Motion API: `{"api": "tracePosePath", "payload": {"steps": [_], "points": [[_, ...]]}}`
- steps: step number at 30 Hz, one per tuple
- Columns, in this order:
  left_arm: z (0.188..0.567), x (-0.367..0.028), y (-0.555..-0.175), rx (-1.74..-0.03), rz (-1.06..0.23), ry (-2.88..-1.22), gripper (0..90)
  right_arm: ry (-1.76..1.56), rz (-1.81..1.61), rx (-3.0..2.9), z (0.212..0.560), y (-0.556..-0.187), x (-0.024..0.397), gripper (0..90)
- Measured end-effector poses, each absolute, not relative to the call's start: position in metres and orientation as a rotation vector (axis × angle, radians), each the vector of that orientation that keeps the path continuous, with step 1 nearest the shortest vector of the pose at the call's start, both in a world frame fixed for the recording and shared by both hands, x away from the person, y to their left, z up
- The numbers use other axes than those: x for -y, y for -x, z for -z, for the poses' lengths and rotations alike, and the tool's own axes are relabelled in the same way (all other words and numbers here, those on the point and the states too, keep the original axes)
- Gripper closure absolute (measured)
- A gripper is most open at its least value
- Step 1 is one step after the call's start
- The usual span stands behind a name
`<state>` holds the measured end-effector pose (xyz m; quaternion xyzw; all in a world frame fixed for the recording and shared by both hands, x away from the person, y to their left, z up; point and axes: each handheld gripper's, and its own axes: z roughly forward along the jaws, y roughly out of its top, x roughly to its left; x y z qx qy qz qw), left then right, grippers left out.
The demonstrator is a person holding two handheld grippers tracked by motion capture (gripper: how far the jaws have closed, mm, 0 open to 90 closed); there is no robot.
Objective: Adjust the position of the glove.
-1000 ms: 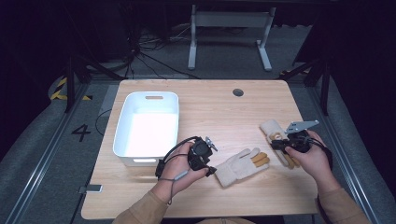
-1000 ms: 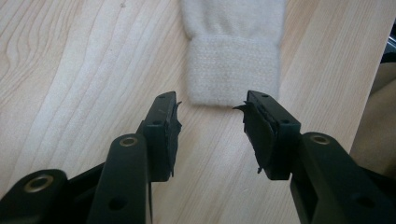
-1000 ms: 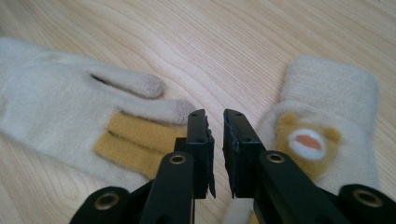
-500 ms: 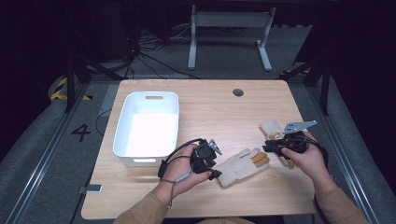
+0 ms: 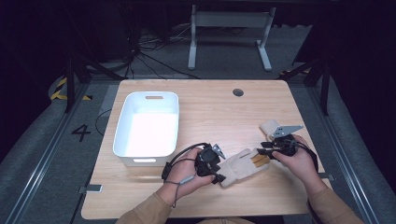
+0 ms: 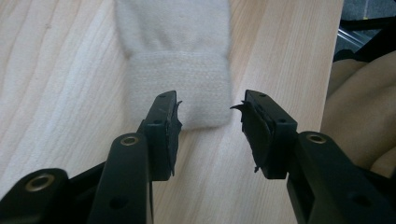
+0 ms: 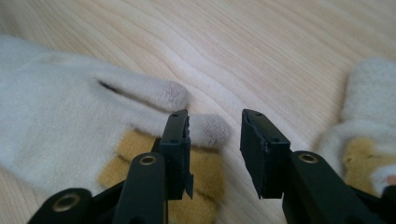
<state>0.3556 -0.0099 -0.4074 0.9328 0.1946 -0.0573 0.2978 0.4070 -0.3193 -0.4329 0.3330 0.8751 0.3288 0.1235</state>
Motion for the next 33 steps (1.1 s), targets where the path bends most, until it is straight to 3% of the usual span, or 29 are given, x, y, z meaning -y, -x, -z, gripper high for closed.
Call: {"api": "tracePosePath", "payload": {"steps": [12,15,20,33], "points": [[0.411,0.012,-0.356,-0.542,0.153,-2.49,57.5,-1.061,-0.868,-2.609,0.439,-0.407,0.324,68.0],[0.411,0.012,-0.356,-0.561,0.135,-2.479,57.5,-1.079,-0.863,-2.633,0.442,-0.408,0.323,77.4],[0.41,0.013,-0.355,-0.554,0.125,-2.469,57.5,-1.072,-0.847,-2.644,0.442,-0.407,0.322,83.7],[0.427,0.029,-0.358,-0.586,0.073,-2.486,54.6,-1.078,-0.857,-2.642,0.442,-0.407,0.323,83.9]]}}
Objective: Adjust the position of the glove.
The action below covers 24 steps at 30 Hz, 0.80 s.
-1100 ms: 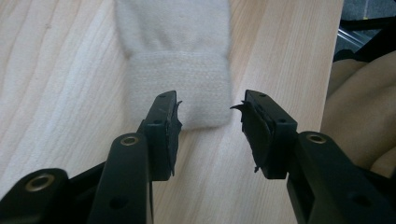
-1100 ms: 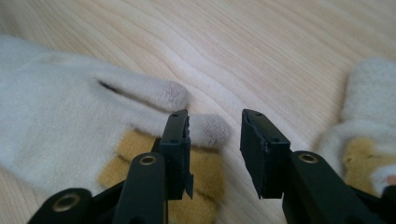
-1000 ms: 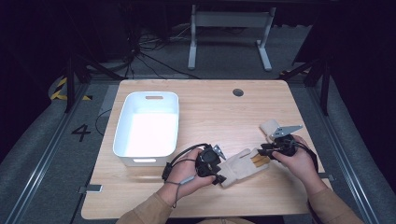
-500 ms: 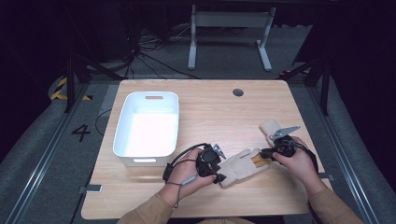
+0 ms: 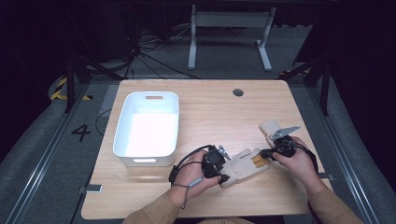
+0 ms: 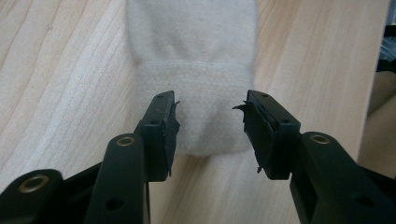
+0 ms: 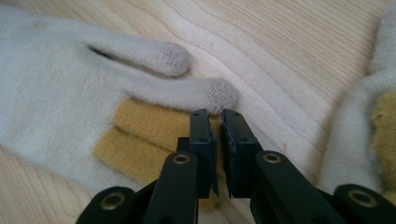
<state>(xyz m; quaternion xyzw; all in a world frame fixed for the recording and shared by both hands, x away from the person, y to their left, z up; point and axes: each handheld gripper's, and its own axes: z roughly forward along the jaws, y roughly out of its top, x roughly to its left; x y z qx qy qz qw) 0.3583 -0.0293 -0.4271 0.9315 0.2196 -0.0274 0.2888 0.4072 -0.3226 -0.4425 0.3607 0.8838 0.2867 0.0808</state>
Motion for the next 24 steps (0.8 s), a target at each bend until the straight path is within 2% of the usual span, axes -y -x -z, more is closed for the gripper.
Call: {"api": "tracePosePath", "payload": {"steps": [10,14,15,18,24], "points": [[0.442,0.037,-0.359,-0.598,0.03,-2.483,54.3,-1.079,-0.862,-2.64,0.443,-0.407,0.323,83.1],[0.442,0.036,-0.359,-0.61,-0.005,-2.487,73.1,-1.075,-0.859,-2.638,0.443,-0.407,0.323,83.1],[0.443,0.036,-0.359,-0.62,-0.005,-2.483,73.1,-1.075,-0.858,-2.637,0.443,-0.407,0.323,83.1],[0.442,0.036,-0.358,-0.632,-0.009,-2.483,82.2,-1.069,-0.855,-2.637,0.443,-0.406,0.322,83.1],[0.44,0.039,-0.356,-0.634,-0.035,-2.497,84.1,-1.066,-0.844,-2.633,0.442,-0.406,0.321,84.1]]}}
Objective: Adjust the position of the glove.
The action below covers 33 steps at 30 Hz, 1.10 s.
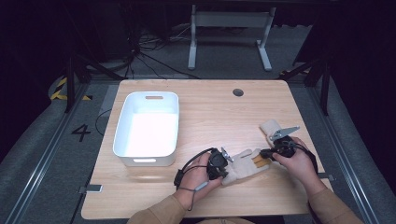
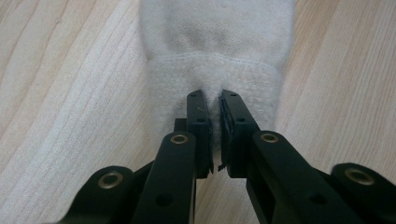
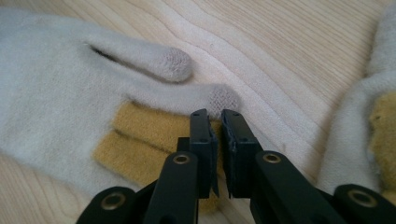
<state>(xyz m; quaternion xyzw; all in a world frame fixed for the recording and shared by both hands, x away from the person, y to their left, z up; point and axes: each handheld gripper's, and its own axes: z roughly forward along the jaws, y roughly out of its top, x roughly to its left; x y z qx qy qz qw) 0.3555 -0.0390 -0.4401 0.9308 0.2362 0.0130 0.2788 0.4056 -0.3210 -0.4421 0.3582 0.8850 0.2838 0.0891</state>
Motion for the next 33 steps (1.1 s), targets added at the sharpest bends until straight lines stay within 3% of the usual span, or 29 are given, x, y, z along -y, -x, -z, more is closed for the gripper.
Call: {"api": "tracePosePath", "payload": {"steps": [21,33], "points": [[0.396,0.007,-0.366,-0.487,-0.034,-2.526,83.1,-0.978,-1.003,-2.528,0.399,-0.377,0.316,85.6],[0.396,-0.005,-0.378,-0.43,-0.034,-2.582,82.6,-0.944,-1.02,-2.57,0.393,-0.36,0.305,85.5]]}}
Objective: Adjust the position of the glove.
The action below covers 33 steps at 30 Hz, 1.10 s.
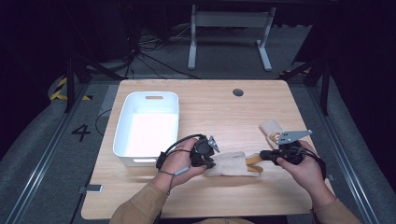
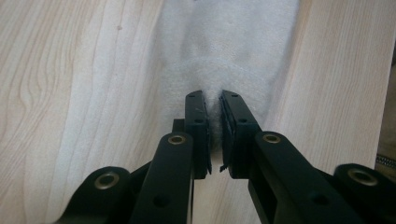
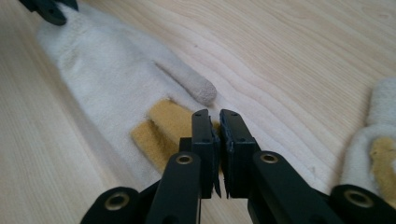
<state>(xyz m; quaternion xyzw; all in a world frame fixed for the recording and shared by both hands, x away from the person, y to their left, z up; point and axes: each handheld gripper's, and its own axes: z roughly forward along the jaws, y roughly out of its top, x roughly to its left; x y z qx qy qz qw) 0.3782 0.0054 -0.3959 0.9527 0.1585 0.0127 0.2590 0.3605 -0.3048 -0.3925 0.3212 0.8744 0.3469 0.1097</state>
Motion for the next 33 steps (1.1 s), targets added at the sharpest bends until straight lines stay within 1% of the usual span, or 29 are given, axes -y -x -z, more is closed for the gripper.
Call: {"api": "tracePosePath", "payload": {"steps": [1,2,11,15,17,19,20,22,27,29,33], "points": [[0.397,-0.005,-0.38,-0.428,-0.021,-2.587,82.4,-0.948,-1.014,-2.58,0.393,-0.359,0.304,85.5],[0.4,-0.006,-0.383,-0.453,0.019,-2.582,82.0,-0.944,-1.002,-2.596,0.393,-0.359,0.304,85.5],[0.411,-0.004,-0.391,-0.473,0.07,-2.612,80.8,-0.962,-0.935,-2.677,0.401,-0.357,0.299,85.1],[0.413,-0.004,-0.391,-0.482,0.1,-2.634,75.7,-0.989,-0.9,-2.691,0.406,-0.358,0.301,82.4],[0.414,-0.004,-0.391,-0.489,0.103,-2.638,74.9,-0.983,-0.89,-2.685,0.406,-0.359,0.301,81.3],[0.413,-0.005,-0.391,-0.492,0.117,-2.629,68.3,-0.967,-0.87,-2.668,0.405,-0.359,0.303,80.6],[0.412,-0.006,-0.391,-0.489,0.115,-2.625,66.0,-0.964,-0.869,-2.65,0.404,-0.36,0.304,76.5],[0.408,-0.007,-0.391,-0.496,0.102,-2.605,65.3,-0.963,-0.863,-2.636,0.404,-0.36,0.306,75.7],[0.402,-0.007,-0.389,-0.495,0.088,-2.583,63.9,-0.967,-0.872,-2.618,0.402,-0.36,0.31,76.2],[0.399,-0.008,-0.389,-0.511,0.085,-2.573,60.8,-0.976,-0.881,-2.607,0.401,-0.36,0.311,75.8],[0.39,-0.014,-0.389,-0.562,0.044,-2.52,60.3,-0.988,-0.896,-2.59,0.399,-0.36,0.314,75.4]]}}
